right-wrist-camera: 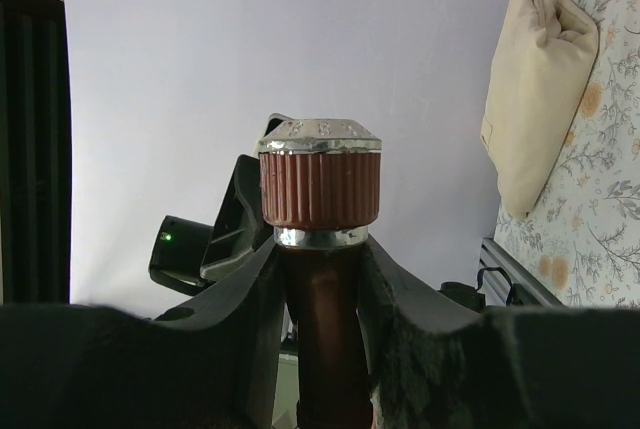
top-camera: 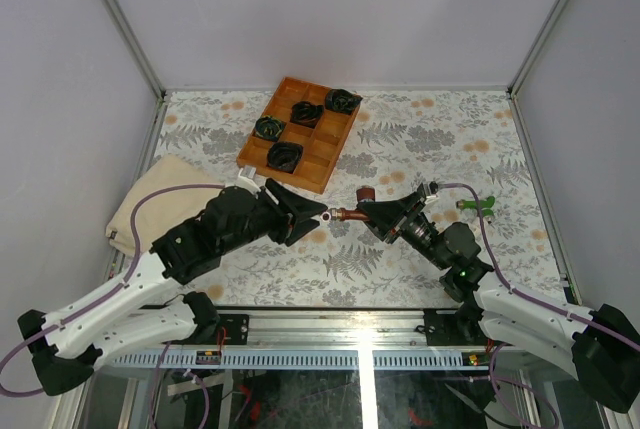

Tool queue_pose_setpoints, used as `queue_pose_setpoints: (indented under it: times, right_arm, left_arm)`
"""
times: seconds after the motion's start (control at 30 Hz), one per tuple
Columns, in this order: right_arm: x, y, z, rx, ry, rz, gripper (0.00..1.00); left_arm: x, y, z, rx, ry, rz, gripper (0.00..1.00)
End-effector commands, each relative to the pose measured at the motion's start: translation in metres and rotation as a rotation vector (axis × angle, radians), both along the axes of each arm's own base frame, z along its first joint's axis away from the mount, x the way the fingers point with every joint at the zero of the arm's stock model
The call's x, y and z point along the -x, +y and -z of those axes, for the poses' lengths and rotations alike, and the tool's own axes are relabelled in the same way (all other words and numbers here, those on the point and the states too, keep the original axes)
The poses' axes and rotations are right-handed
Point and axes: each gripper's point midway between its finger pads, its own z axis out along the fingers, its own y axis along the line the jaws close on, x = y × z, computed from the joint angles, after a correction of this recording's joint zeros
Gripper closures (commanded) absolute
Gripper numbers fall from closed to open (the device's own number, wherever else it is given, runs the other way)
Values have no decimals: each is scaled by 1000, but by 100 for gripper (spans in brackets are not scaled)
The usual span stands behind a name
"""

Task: Install the water faucets

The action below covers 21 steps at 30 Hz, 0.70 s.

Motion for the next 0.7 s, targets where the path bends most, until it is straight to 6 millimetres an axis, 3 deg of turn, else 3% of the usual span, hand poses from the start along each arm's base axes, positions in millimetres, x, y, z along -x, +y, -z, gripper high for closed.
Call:
queue_pose_setpoints:
  times: [0.0, 0.67]
  right_arm:
    - [5, -8, -38, -102, -105, 19, 100]
    - [7, -6, -39, -93, -114, 7, 100]
  left_arm:
    - [-3, -6, -8, 50, -10, 10, 53]
    - [-5, -14, -4, 61, -5, 36, 73]
